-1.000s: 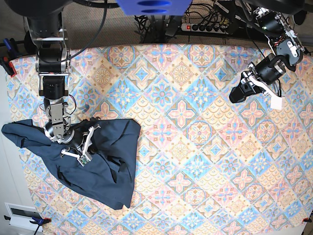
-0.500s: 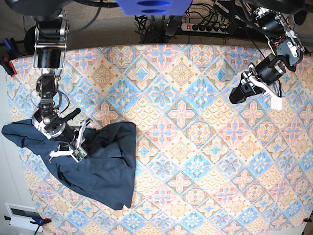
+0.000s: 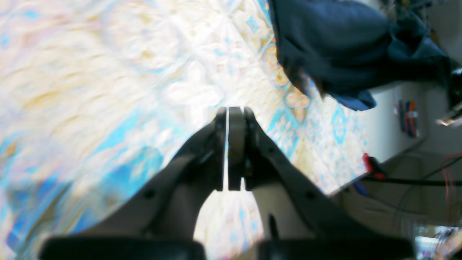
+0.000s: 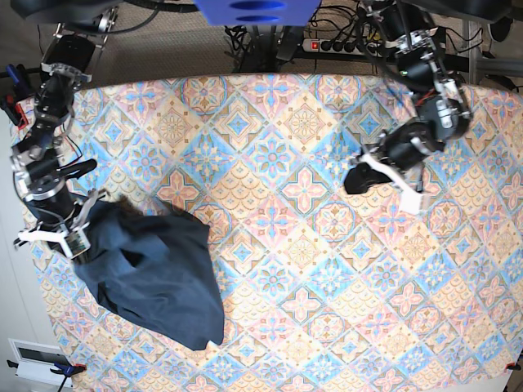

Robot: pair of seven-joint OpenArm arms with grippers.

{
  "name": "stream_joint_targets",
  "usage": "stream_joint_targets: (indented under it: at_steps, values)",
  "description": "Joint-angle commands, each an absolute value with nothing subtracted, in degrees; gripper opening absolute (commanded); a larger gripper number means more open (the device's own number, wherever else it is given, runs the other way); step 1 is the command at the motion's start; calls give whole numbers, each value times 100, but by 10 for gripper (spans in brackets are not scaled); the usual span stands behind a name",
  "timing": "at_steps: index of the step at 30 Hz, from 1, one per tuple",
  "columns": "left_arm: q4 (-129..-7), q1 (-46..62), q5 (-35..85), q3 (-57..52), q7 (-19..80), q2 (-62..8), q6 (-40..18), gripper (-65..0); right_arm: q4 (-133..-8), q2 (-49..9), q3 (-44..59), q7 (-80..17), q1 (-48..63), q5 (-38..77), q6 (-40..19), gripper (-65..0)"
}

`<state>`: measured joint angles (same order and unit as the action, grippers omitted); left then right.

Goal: Layout the t-shirt on the table in an organized manner, then fold the t-shirt properly
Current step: 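Reach the left gripper toward the shirt and grasp its edge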

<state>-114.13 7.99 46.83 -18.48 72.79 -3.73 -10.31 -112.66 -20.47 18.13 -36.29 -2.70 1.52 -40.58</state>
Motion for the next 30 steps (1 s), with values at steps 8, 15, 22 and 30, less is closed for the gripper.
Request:
stream_joint_targets:
  at_steps: [8,15,22,30]
  values:
    - [-10026,374,2993,532,5358,-365,-1015,-650,-11389,-2475,3705,-4602,-954,2264,-4000,-648]
    - [-9165,92,1982,1824,4488,-207,-1007,-650,-11363,-2923,4145,-4971,-1015,3152,-4000,-648]
    - [-9174,110,1763,1824,4426,-75,-1007,-650,-11380,-3248,3925,-5077,-690,4892,-4000,-648]
    - [-9358,330,1815,1051,4426,-374,-1007,-650,-11389,-3152,2413,-5095,-1851,5279,-4000,-648]
